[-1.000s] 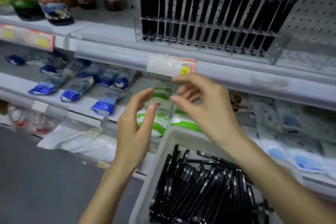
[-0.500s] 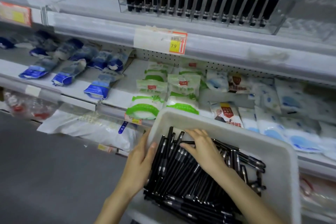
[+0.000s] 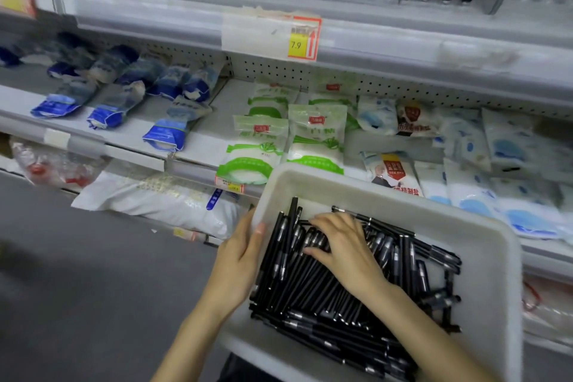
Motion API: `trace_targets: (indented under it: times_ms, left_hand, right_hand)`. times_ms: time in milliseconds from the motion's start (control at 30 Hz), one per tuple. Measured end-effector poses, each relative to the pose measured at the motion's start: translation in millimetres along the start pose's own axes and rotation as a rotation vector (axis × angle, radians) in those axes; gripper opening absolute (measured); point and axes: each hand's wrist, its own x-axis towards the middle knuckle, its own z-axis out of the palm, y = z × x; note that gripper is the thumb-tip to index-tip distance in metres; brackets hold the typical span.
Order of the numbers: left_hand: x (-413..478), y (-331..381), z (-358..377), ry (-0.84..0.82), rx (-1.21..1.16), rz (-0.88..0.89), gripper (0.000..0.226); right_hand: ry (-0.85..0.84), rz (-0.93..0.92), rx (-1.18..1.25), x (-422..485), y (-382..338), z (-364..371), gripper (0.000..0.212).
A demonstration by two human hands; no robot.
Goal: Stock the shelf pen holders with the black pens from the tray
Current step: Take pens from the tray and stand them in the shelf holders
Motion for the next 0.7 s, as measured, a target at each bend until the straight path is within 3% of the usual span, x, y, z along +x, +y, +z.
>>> trace_targets:
  times_ms: [267, 467, 700]
  left_hand:
    - [1, -3, 0, 0.015, 0.000, -0.016, 0.028]
    - [6, -8, 1, 0.041, -0.029, -0.020, 0.037]
    - [18, -2, -1, 0.050, -0.084, -0.002, 0.023]
  right_hand:
    - [0.089, -0.011, 0.025, -13, -8, 6, 0.043]
    - [0.091, 0.297, 0.624, -23, -36, 4, 0.028]
    - [0.106, 0.375, 0.817, -11, -48, -9, 0.027]
